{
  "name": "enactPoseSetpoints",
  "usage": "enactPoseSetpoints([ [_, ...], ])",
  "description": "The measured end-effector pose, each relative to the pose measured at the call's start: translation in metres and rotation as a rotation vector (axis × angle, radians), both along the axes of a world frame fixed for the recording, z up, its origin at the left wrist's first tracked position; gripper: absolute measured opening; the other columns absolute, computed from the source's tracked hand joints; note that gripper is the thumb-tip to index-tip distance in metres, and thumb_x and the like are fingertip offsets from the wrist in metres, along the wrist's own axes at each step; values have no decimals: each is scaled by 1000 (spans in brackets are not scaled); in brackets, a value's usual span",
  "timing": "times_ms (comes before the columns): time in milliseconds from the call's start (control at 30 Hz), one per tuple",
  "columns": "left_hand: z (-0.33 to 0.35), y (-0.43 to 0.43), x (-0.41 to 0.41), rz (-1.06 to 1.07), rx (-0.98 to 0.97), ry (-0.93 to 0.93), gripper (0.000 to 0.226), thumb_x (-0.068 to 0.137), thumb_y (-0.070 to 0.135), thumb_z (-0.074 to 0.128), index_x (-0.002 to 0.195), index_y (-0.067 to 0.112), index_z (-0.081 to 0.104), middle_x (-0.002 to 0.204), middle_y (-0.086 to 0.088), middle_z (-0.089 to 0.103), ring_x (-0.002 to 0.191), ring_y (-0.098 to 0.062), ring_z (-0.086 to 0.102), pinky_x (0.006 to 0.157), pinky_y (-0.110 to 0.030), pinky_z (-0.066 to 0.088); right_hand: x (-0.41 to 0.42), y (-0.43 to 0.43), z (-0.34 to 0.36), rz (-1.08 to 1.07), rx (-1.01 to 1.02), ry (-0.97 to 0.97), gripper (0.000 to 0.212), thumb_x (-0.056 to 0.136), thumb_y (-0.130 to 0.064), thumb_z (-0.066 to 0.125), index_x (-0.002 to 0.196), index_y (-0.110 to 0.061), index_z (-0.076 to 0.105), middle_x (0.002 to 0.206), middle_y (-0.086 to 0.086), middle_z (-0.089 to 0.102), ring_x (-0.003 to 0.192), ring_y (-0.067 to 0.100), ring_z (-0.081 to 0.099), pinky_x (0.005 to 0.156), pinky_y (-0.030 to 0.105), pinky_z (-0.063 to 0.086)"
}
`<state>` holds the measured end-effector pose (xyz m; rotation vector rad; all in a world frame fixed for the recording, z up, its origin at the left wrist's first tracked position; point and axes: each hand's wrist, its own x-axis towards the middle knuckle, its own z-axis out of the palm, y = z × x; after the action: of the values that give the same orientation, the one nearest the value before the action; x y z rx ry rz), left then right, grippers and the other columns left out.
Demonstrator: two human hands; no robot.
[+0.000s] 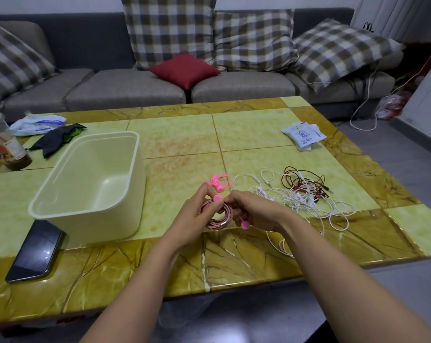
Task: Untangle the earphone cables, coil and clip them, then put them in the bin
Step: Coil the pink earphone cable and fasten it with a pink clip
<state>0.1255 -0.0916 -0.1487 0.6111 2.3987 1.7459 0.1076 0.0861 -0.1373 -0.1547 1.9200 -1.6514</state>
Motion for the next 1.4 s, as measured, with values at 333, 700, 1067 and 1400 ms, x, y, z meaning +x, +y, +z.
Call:
enactPoseSetpoints([
  [333, 1, 0, -1, 23, 143, -90, 23, 100, 22, 49, 98, 0, 44, 67, 0, 65, 56, -5, 49, 57, -21, 36, -6, 13, 2, 37, -35, 22, 32, 96, -2, 40, 88, -5, 71, 64, 1, 50, 58, 10, 37, 59, 21, 35],
  [700, 5, -3, 2, -32, 111, -82, 24, 101, 30, 50, 97, 8, 44, 87, -15, 73, 76, -37, 64, 66, -37, 46, -3, 23, 9, 110, -116, -94, 34, 93, 7, 35, 113, 12, 63, 79, 12, 63, 65, 14, 61, 61, 19, 46],
  [1067, 0, -2, 2, -23, 30, -19, 21, 98, 34, 55, 89, 15, 52, 62, -4, 46, 58, -15, 39, 55, -31, 30, -3, 24, 12, 160, 131, 32, 21, 92, 8, 56, 107, 2, 69, 93, 13, 70, 76, 16, 68, 70, 22, 56],
  [1400, -5, -2, 2, 116, -79, -35, 21, 99, 39, 50, 92, 19, 50, 64, 9, 54, 58, -10, 43, 58, -29, 36, -4, 17, 16, -143, 420, 460, 17, 82, -24, 79, 72, -13, 71, 67, -12, 63, 55, -11, 51, 57, 10, 36],
])
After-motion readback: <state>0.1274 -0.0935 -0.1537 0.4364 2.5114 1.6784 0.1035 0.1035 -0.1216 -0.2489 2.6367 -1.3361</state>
